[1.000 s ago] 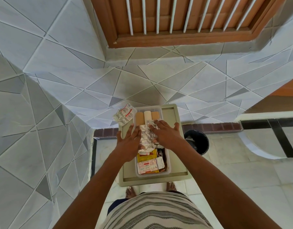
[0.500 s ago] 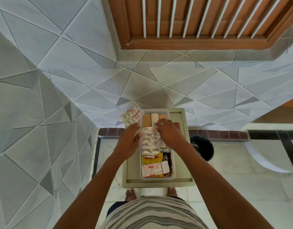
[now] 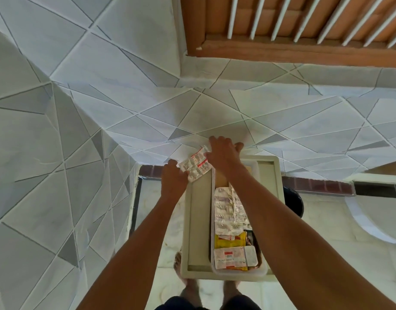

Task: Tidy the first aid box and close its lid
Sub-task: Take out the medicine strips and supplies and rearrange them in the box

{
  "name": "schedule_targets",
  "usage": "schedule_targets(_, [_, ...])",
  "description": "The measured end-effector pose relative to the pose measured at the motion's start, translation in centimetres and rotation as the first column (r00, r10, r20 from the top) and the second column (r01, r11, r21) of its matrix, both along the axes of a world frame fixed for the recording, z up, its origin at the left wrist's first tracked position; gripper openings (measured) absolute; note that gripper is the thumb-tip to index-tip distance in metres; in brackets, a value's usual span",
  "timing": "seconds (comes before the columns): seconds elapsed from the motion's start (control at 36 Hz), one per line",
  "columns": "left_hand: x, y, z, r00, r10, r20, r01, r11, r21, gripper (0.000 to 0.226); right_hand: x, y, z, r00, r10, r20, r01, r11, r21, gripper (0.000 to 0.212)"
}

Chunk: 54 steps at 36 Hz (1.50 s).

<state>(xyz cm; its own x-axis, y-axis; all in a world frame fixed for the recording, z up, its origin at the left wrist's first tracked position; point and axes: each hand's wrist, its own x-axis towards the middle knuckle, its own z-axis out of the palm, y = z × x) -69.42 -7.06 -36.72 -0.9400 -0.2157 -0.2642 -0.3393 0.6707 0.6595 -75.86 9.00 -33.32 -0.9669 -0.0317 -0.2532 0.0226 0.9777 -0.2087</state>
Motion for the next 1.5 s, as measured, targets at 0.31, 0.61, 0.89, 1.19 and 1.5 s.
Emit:
schedule_targets(0.31, [-0.8, -0.7, -0.8, 0.99, 0.144, -0.002, -0.142, 0.978, 0.151, 0.027, -1.2, -1.9, 0.0, 0.997, -0.062, -0.042, 0.058, 0.995, -0.084, 0.028])
schedule_targets(0.61, [3.4, -0.7, 4.7, 0.983, 0.044, -0.181, 0.042, 0.894, 0.447, 0.024, 5.4, 3.2, 5.5, 0.931, -0.295, -0.216, 0.075, 0.732, -0.677, 0.019])
schedule_targets(0.89, [13.0, 2.2, 3.5, 0.973, -0.221, -0.061, 0.228, 0.906, 0.357, 0.047, 17.4, 9.8, 5.5, 0.897, -0.433, -0.091, 0.273, 0.703, -0.657, 0.026])
schedule_targets(1.19, [18.0, 3.1, 2.9, 0.943, -0.328, -0.055, 0.331, 0.91, 0.252, 0.043, 25.9, 9.7, 2.4, 0.931, -0.365, 0.002, 0.293, 0.743, -0.602, 0.048])
schedule_targets(1.5, [20.7, 3.4, 0.6, 0.847, -0.496, -0.19, 0.513, 0.857, 0.053, 0.046, 28.2, 9.6, 0.8, 0.966, -0.26, 0.008, 0.238, 0.872, -0.427, 0.044])
